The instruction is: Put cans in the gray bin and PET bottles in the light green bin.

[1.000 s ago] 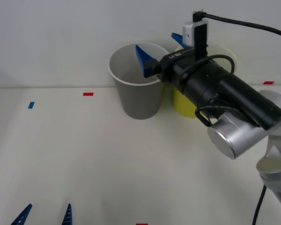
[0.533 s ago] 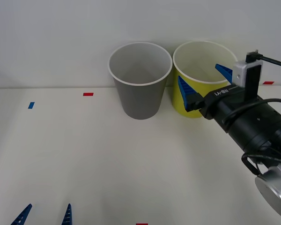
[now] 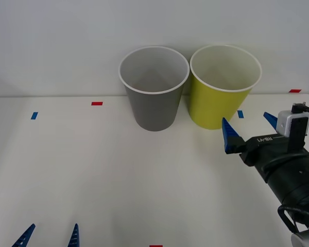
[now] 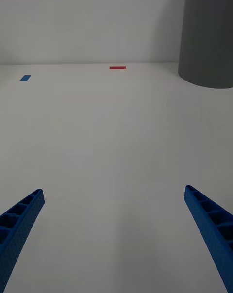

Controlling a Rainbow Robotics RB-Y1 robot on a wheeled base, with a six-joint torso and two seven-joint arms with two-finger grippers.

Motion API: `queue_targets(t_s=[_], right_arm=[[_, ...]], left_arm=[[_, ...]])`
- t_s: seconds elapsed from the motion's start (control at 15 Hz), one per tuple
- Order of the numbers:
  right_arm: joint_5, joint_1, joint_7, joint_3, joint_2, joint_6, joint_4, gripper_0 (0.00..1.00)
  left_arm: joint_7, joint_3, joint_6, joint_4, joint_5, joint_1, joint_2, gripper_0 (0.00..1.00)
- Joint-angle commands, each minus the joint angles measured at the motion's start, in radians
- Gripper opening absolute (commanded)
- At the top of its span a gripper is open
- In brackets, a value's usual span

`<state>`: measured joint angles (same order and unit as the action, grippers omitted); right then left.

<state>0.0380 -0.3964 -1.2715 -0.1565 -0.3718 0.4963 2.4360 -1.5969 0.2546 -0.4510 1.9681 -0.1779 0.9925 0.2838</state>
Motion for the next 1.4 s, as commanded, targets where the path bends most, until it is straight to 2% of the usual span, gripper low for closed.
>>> queue_targets(t_s=[0.07, 0.2, 0.33, 0.6, 0.87, 1.07, 1.2, 1.4], right_arm=[[-0.035, -0.064, -0.017, -0.005, 0.083, -0.028, 0.000, 1.00], [-0.030, -0.064, -0.026, -0.009, 0.082, -0.027, -0.002, 1.00], [-0.060, -0.059, -0.022, -0.008, 0.054, -0.039, -0.014, 1.00], [-0.072, -0.042, -0.031, -0.001, 0.077, -0.423, -0.279, 1.00], [-0.079, -0.078, -0.054, 0.003, 0.080, -0.636, -0.439, 1.00], [-0.079, -0.134, -0.080, 0.003, 0.077, -0.769, -0.509, 1.00], [-0.063, -0.183, -0.175, 0.011, 0.071, -0.808, -0.509, 1.00], [-0.026, -0.263, -0.200, 0.005, 0.068, -0.837, -0.509, 1.00]], left_arm=[[0.000, 0.000, 0.000, 0.000, 0.000, 0.000, 0.000, 1.00], [0.000, 0.000, 0.000, 0.000, 0.000, 0.000, 0.000, 1.00], [0.000, 0.000, 0.000, 0.000, 0.000, 0.000, 0.000, 1.00], [0.000, 0.000, 0.000, 0.000, 0.000, 0.000, 0.000, 1.00], [0.000, 0.000, 0.000, 0.000, 0.000, 0.000, 0.000, 1.00], [0.000, 0.000, 0.000, 0.000, 0.000, 0.000, 0.000, 1.00], [0.000, 0.000, 0.000, 0.000, 0.000, 0.000, 0.000, 1.00], [0.000, 0.000, 0.000, 0.000, 0.000, 0.000, 0.000, 1.00]])
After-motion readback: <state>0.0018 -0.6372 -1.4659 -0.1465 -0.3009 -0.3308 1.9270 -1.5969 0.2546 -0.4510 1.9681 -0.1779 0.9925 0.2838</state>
